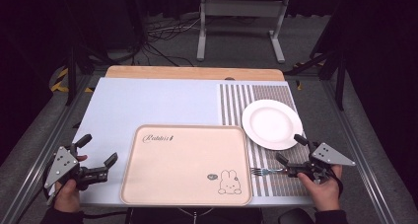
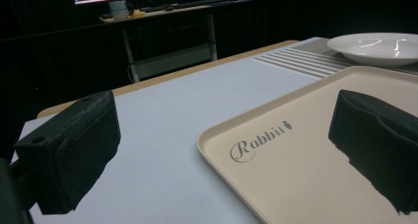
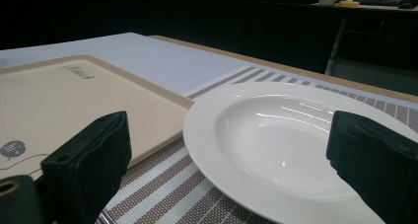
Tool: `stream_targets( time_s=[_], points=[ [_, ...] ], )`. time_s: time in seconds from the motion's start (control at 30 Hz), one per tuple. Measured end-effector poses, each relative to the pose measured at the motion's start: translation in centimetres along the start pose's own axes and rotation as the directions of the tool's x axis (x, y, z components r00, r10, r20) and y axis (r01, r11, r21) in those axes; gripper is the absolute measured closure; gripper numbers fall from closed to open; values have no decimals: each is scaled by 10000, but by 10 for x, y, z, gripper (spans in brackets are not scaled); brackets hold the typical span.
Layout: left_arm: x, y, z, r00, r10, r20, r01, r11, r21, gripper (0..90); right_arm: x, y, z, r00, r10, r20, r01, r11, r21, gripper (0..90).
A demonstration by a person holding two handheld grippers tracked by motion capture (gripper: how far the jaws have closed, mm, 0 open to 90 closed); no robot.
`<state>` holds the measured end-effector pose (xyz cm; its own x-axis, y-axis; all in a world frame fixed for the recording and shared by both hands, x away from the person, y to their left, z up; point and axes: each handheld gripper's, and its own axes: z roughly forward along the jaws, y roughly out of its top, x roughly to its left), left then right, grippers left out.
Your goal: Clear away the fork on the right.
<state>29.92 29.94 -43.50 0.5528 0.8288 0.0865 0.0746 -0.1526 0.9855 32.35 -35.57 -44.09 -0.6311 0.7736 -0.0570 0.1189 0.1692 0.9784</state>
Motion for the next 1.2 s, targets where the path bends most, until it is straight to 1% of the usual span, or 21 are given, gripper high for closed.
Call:
stream_targets(
  time_s=[0.53, 0.57, 0.6, 0.7, 0.77, 0.83, 0.87, 0.93, 1.0, 1.03, 1.07, 1.13, 1.2],
  points=[
    [0, 0, 0, 10000, 34, -16, -34, 10000, 0, 0, 1, 1, 1, 9999, 4, -108, -5, 10000, -60, 43],
    [0, 0, 0, 10000, 20, -29, -20, 10000, 16, 0, 1, 1, 1, 9999, 76, -143, -77, 9999, -74, 43],
    [0, 0, 1, 10000, 41, -46, -41, 10000, 18, 0, 1, 2, 2, 9996, 197, -210, -199, 9997, -118, 41],
    [0, 0, 1, 9999, 66, -107, -65, 9999, 87, 0, -2, 8, 6, 9971, 491, -573, -519, 9975, -481, 36],
    [-1, 0, 1, 9999, 83, -93, -82, 9999, 82, 0, -2, 13, 10, 9955, 636, -706, -673, 9964, -518, 32],
    [-1, 0, 0, 9999, 105, -120, -105, 9999, 34, 0, -2, 16, 11, 9951, 609, -785, -652, 9964, -536, 34],
    [-1, 0, 0, 9999, 85, -131, -84, 10000, 50, 0, -2, 21, 15, 9942, 577, -905, -624, 9968, -497, 34],
    [0, 0, 0, 9999, 82, -119, -81, 9999, 81, 0, -1, 24, 17, 9931, 617, -1002, -663, 9969, -432, 30],
    [0, -1, 1, 9999, 53, -101, -52, 10000, 68, 0, -3, 29, 19, 9887, 820, -1253, -869, 9956, -343, 22],
    [0, -1, 1, 9999, 53, -101, -52, 10000, 68, 0, -3, 29, 19, 9887, 820, -1253, -869, 9956, -343, 22],
    [0, -1, 0, 9999, 90, -92, -89, 9999, 72, 0, -3, 30, 20, 9871, 863, -1346, -917, 9952, -344, 20],
    [0, 0, 0, 9999, 82, -110, -81, 10000, 53, 0, -5, 37, 24, 9841, 946, -1504, -988, 9949, -204, 8],
    [0, 0, 0, 9999, 69, -112, -68, 10000, 52, 0, -6, 42, 27, 9825, 1118, -1491, -1137, 9935, -40, 12]
  ],
)
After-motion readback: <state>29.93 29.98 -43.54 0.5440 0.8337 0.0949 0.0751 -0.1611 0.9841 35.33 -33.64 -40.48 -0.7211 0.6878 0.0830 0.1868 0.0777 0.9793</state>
